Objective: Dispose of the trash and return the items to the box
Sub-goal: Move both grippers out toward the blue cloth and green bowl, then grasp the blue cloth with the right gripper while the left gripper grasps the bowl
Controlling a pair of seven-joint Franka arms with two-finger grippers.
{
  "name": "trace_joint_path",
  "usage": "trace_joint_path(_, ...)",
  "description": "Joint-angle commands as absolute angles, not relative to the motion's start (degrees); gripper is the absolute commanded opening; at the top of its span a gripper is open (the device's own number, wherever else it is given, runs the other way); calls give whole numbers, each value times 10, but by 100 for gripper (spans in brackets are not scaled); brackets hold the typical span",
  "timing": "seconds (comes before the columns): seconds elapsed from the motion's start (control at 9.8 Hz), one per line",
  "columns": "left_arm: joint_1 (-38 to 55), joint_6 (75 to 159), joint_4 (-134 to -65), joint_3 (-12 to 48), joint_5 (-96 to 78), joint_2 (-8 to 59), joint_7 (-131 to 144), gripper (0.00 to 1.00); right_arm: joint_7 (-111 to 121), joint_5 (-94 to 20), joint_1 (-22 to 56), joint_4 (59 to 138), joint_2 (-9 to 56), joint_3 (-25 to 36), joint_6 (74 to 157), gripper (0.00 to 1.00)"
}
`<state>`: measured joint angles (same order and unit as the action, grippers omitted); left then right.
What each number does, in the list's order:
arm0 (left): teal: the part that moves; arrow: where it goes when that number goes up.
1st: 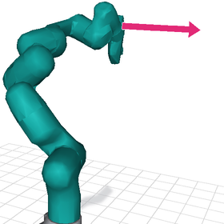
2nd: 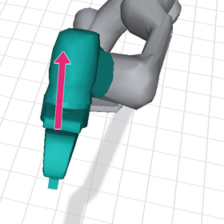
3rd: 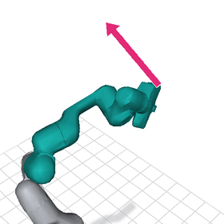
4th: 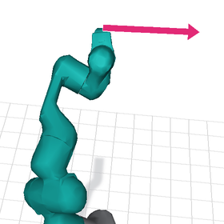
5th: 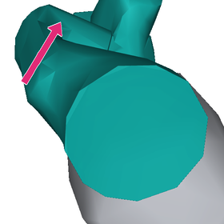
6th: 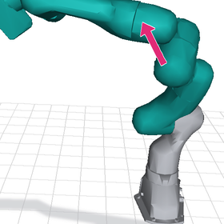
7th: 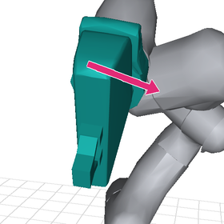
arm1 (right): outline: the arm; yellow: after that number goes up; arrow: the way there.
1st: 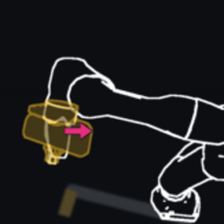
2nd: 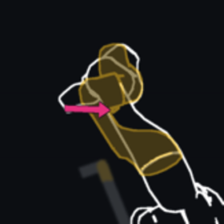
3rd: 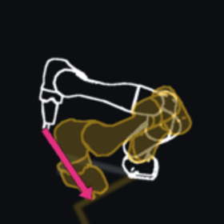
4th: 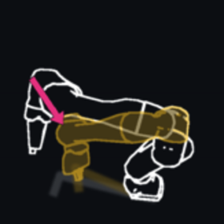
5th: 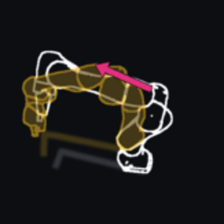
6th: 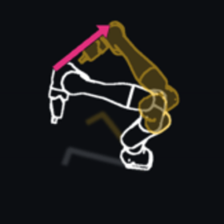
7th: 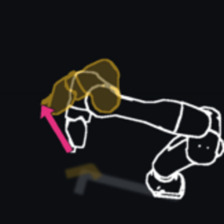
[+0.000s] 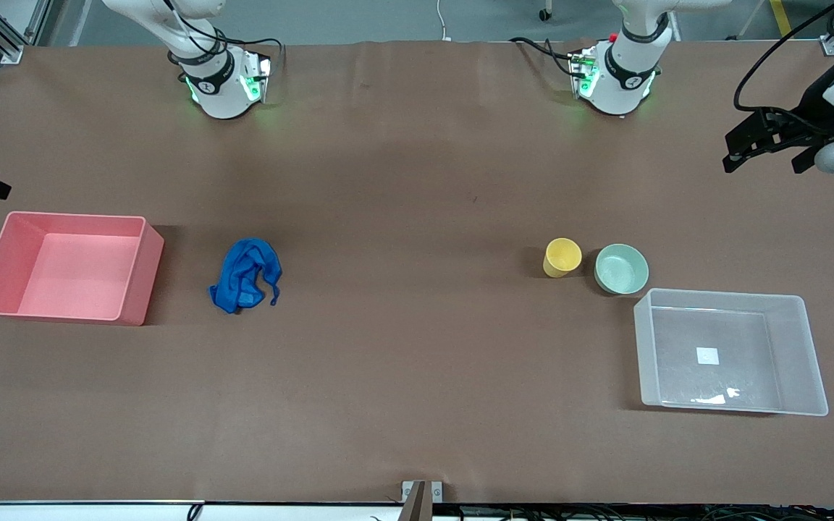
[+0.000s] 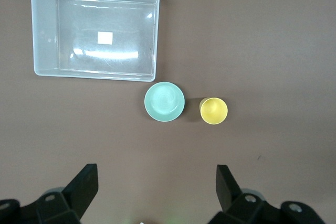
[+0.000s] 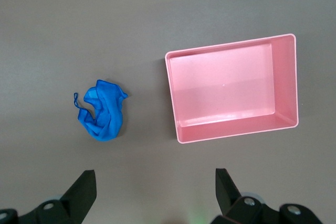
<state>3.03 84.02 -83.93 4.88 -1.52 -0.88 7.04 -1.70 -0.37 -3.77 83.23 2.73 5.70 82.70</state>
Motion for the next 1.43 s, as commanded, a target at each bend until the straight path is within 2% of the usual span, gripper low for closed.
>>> trace_joint_path(0.0,29,848,-865,47,-24,-13,62,99,-11,-14,-43,834,23,56,824,100)
trace_joint_path(0.41,29,849,-864,47,-18,1,72,100,-11,-13,-43,834,23,56,824,100)
trace_joint_path(0.61,19,871,-901,45,-24,3,78,97,-11,-13,-39,834,23,56,819,100)
trace_joint_path(0.82,20,944,-980,21,-35,3,77,97,-12,-13,-24,834,23,52,812,100)
trace_joint_path(1.02,24,1038,-1050,19,-26,14,61,98,-17,-14,9,859,33,46,839,100)
trace_joint_path(1.33,23,1202,-1213,20,-20,12,49,100,-25,-16,18,1023,44,4,1014,100)
